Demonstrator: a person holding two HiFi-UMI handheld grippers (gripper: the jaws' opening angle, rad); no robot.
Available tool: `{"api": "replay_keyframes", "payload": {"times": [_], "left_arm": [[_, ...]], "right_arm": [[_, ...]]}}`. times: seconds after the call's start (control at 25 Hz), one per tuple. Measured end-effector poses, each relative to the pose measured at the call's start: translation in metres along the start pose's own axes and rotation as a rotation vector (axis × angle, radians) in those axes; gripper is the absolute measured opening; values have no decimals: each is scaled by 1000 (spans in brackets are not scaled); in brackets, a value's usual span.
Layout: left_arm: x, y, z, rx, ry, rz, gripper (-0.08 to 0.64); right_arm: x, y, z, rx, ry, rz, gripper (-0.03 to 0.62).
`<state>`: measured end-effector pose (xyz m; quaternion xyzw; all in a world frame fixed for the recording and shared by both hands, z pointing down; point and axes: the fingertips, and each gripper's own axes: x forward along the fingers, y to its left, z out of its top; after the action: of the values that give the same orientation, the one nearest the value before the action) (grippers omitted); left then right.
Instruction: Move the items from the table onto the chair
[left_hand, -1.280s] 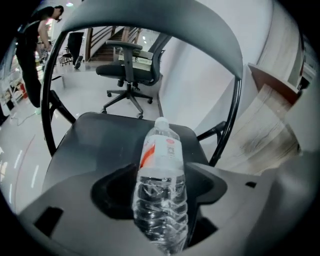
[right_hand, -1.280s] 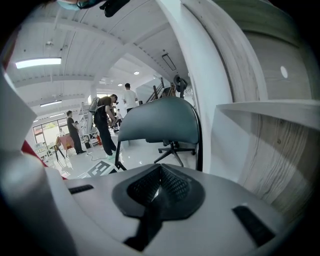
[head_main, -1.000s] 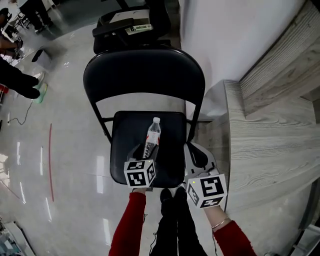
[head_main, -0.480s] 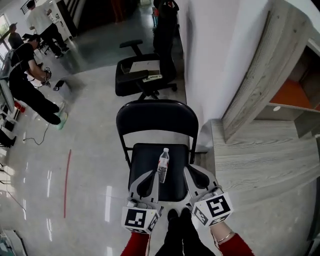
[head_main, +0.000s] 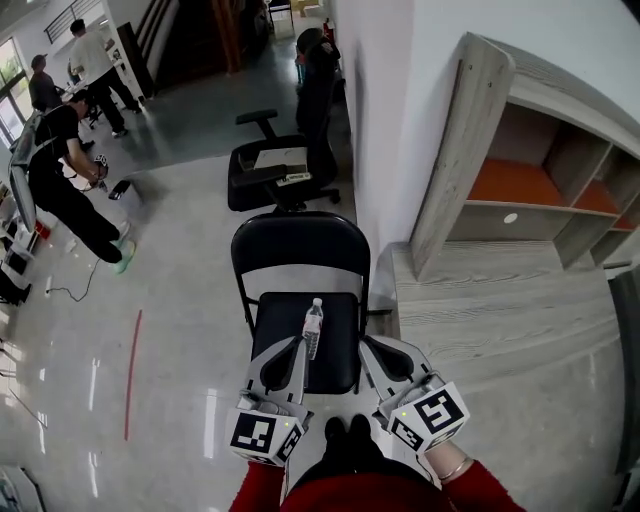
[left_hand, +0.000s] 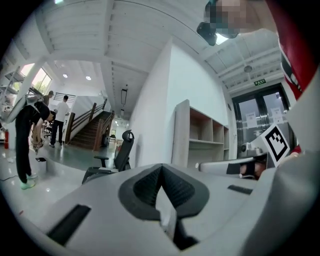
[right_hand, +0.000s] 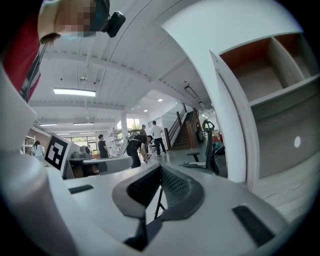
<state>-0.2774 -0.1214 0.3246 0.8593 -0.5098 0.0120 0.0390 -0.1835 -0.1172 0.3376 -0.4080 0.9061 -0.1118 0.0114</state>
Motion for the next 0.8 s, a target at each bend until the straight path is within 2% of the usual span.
{"api": "replay_keyframes", "payload": {"times": [0.4,0.8], "left_arm": [[-25,-34,2,5,13,-50,8],[-38,-55,11,78,-14,-87,8]], "right_arm": [[-41,-2,13,-28,-37,-40,12],[-64,0,12,-37,-46,-63,11]]}}
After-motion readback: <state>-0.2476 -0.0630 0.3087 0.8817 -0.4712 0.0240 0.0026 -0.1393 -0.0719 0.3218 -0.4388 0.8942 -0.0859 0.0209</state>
